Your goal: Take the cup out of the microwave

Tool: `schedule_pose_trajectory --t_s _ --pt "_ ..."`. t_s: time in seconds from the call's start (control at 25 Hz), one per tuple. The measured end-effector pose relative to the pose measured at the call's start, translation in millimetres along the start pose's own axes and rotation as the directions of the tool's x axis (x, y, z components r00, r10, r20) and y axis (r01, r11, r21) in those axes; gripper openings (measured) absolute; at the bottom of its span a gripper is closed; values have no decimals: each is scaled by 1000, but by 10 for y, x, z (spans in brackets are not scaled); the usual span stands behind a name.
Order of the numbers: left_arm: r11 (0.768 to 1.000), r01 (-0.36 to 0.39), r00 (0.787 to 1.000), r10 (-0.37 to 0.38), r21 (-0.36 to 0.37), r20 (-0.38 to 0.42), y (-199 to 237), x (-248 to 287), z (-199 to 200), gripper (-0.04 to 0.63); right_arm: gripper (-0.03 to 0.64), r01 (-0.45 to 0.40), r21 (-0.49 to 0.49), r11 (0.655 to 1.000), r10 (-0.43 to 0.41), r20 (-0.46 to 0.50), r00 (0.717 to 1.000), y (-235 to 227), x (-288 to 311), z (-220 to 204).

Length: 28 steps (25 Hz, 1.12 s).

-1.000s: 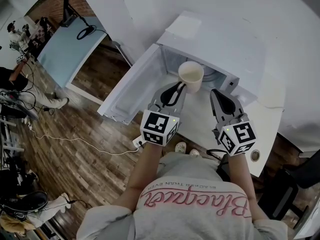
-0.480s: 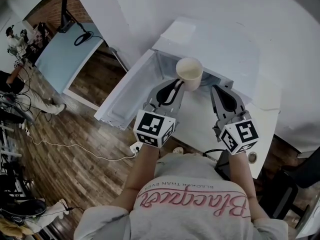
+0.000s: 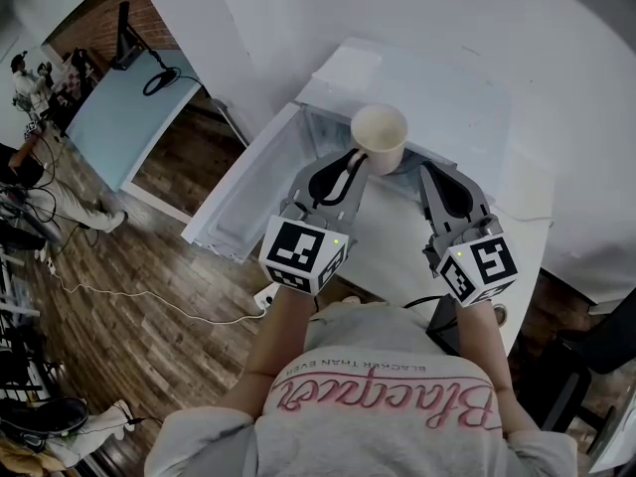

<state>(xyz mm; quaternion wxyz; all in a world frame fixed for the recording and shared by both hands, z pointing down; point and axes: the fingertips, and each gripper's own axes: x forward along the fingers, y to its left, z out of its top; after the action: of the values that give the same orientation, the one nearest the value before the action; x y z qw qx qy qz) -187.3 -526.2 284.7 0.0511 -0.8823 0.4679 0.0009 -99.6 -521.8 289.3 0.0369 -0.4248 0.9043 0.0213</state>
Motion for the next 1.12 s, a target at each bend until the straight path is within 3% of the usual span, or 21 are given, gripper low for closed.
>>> schedule_pose_trajectory --t_s 0.68,1.12 --pt "998 63 998 -63 27 16 -85 190 83 52 9 45 -123 991 -49 -28 998 -85 20 -57" --pt "997 70 998 -70 36 9 -115 201 80 52 11 70 -109 992 -73 -30 997 -130 12 -48"
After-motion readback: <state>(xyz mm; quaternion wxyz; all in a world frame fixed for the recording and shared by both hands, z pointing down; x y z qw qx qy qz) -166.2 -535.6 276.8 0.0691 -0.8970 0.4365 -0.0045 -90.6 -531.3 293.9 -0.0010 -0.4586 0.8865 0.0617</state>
